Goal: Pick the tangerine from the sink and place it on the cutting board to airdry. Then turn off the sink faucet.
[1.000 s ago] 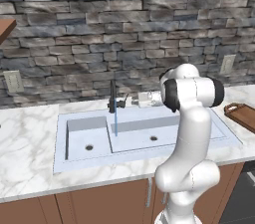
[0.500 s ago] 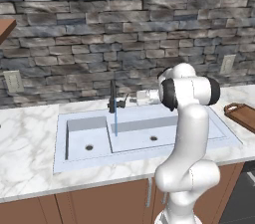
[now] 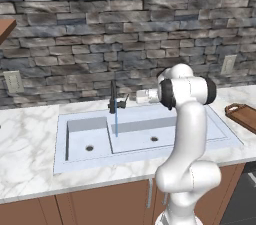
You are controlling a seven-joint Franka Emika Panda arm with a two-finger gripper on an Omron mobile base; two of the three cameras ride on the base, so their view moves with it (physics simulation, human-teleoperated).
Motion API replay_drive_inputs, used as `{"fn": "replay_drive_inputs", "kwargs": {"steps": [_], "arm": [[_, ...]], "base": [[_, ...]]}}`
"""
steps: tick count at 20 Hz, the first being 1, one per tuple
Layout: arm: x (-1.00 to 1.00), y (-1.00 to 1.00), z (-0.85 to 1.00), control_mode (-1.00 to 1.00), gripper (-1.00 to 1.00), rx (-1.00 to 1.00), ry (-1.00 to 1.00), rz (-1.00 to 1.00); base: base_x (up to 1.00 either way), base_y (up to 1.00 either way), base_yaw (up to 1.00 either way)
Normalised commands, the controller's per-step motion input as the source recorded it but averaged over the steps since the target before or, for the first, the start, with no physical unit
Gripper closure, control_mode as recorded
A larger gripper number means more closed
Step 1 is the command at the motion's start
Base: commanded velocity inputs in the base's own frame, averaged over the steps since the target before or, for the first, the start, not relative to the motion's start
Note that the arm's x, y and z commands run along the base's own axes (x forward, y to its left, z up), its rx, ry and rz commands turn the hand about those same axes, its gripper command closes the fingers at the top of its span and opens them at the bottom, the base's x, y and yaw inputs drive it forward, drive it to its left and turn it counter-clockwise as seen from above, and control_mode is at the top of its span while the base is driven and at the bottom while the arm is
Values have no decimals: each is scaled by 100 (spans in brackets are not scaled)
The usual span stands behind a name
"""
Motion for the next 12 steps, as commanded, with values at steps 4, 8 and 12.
{"fn": "replay_drive_inputs", "kwargs": {"steps": [4, 8, 12], "arm": [[22, -16, -13, -100, -100, 2, 3, 0], [24, -7, -13, -100, -100, 1, 2, 0], [23, 0, -8, -100, -100, 0, 0, 0]], "base": [[0, 0, 0], [0, 0, 0], [0, 0, 0]]}}
